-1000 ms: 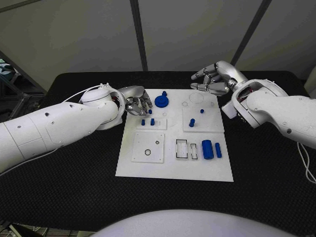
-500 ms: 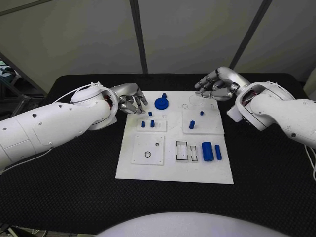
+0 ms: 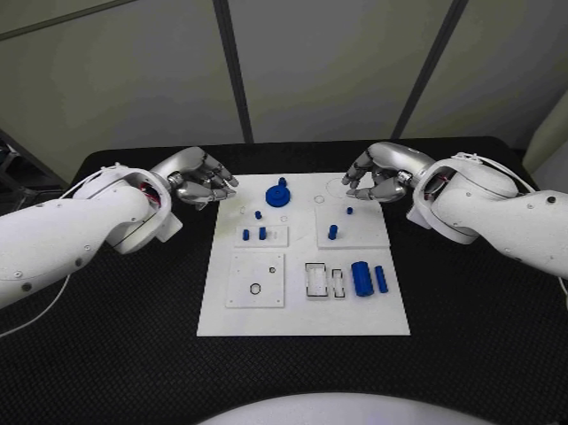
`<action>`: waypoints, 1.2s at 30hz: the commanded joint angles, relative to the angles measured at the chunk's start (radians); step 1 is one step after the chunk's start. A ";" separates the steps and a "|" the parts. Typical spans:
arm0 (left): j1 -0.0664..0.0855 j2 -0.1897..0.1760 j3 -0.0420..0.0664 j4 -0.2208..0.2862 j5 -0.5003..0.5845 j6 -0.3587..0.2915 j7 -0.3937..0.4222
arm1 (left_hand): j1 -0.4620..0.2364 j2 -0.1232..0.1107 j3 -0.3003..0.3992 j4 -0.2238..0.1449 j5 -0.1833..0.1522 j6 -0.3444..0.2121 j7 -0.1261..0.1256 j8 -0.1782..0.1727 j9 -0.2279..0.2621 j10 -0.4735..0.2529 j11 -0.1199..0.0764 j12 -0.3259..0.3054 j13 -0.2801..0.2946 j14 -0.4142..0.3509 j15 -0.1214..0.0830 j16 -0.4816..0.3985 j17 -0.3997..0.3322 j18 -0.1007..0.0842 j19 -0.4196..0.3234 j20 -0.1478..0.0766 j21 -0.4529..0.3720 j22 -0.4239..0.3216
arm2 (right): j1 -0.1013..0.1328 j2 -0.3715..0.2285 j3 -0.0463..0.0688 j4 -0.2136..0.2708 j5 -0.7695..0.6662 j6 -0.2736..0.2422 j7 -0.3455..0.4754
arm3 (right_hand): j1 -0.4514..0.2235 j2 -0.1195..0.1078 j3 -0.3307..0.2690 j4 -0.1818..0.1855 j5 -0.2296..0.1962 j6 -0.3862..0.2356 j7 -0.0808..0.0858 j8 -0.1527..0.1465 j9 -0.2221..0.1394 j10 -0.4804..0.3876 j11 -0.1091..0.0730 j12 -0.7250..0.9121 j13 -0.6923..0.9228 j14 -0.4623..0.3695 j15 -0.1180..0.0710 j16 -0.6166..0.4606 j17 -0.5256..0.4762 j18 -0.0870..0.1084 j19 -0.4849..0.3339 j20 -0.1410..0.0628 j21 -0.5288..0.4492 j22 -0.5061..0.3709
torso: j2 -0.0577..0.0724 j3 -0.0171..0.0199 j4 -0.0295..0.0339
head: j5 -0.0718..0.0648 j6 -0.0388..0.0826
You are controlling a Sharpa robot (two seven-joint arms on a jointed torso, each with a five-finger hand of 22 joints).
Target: Assemble the parts on the task board
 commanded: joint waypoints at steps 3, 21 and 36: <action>-0.001 -0.026 -0.001 0.044 0.514 -0.125 0.268 | -0.008 0.008 0.012 -0.008 -0.003 0.009 0.002 -0.005 -0.004 -0.001 0.008 0.000 0.002 -0.063 0.002 -0.092 -0.132 0.020 -0.067 0.003 -0.137 -0.093 | -0.010 -0.005 0.000 0.022 -0.235 0.059 -0.081 | -0.007 -0.016 0.000 0.007 -0.011 0.007 0.001 -0.010 -0.001 0.004 0.002 -0.018 -0.016 0.043 0.009 -0.004 -0.001 0.003 0.007 0.002 0.006 0.002 | 0.000 -0.0022 0.0017 | -0.034 0.007; -0.023 -0.051 -0.005 0.108 0.730 -0.099 0.393 | -0.013 0.013 0.015 -0.020 -0.003 0.011 0.004 -0.010 -0.007 -0.004 0.010 0.001 0.004 -0.089 0.004 -0.121 -0.159 0.021 -0.086 0.006 -0.167 -0.111 | -0.034 0.020 -0.001 0.021 -0.317 0.086 -0.114 | -0.012 -0.024 -0.003 0.007 -0.010 0.005 0.011 -0.025 -0.002 -0.015 0.013 -0.047 -0.048 0.042 0.017 -0.014 -0.020 -0.001 0.018 0.008 0.022 0.027 | 0.002 -0.0009 0.0026 | -0.028 0.005; -0.028 -0.049 -0.005 0.103 0.739 -0.096 0.399 | -0.017 0.012 0.013 -0.025 -0.004 0.000 0.011 -0.018 -0.010 -0.014 0.016 0.000 0.004 -0.095 0.008 -0.126 -0.165 0.020 -0.090 0.008 -0.174 -0.116 | -0.046 0.045 -0.002 -0.007 -0.318 0.127 -0.113 | 0.016 -0.008 0.044 -0.009 -0.030 0.036 0.005 -0.027 0.002 0.018 0.007 -0.058 -0.082 0.044 0.013 -0.007 -0.017 -0.004 0.026 0.007 0.034 0.046 | 0.002 -0.0006 0.0008 | -0.023 -0.001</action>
